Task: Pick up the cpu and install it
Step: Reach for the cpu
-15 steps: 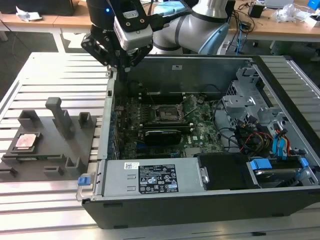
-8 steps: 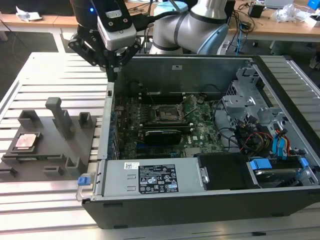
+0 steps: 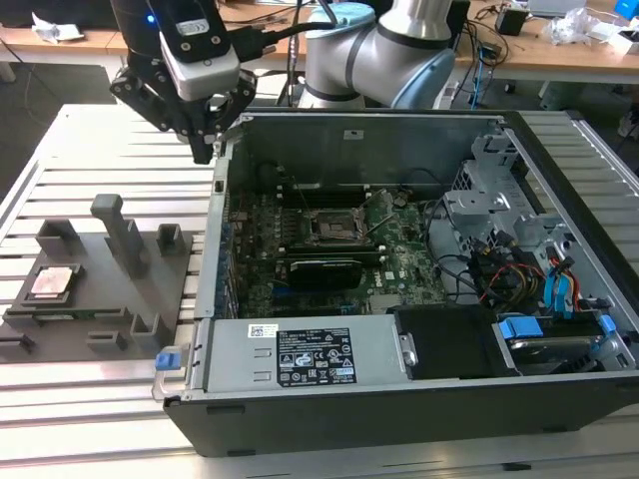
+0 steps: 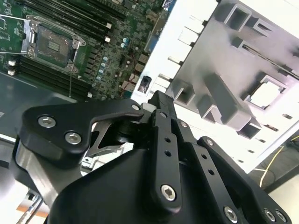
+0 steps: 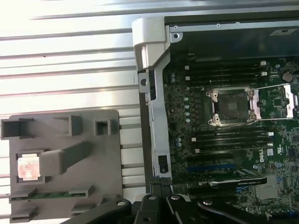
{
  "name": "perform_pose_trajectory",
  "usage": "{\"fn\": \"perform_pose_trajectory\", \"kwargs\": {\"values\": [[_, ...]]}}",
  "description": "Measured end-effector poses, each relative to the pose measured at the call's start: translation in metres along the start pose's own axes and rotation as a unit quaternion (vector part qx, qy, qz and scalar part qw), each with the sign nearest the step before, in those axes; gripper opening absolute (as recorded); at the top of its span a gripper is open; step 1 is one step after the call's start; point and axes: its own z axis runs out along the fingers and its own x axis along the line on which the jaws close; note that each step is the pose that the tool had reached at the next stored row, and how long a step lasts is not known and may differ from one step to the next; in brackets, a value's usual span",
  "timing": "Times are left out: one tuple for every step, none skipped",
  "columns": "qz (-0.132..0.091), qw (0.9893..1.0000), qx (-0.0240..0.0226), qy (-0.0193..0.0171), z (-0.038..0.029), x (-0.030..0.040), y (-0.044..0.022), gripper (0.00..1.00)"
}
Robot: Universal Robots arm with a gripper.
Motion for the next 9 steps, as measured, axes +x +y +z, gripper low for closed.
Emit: {"fn": "perform_pose_trajectory", "kwargs": {"values": [[0.000,1.0000,0.0000,0.0000,-0.0001,0.0033,-0.0002,0.11],[0.000,1.0000,0.0000,0.0000,-0.0002,0.0057,-0.0004,0.11],[0.000,1.0000,0.0000,0.0000,-0.0002,0.0069,-0.0005,0.11],[0.000,1.0000,0.0000,0.0000,-0.0003,0.0097,-0.0007,0.11],[0.000,1.0000,0.0000,0.0000,-0.0003,0.0119,-0.0009,0.11],[0.000,1.0000,0.0000,0.0000,-0.0004,0.0142,-0.0011,0.11],[0.000,1.0000,0.0000,0.0000,-0.0004,0.0162,-0.0012,0.11],[0.000,1.0000,0.0000,0.0000,-0.0005,0.0176,-0.0013,0.11],[0.000,1.0000,0.0000,0.0000,-0.0005,0.0194,-0.0014,0.11]]}}
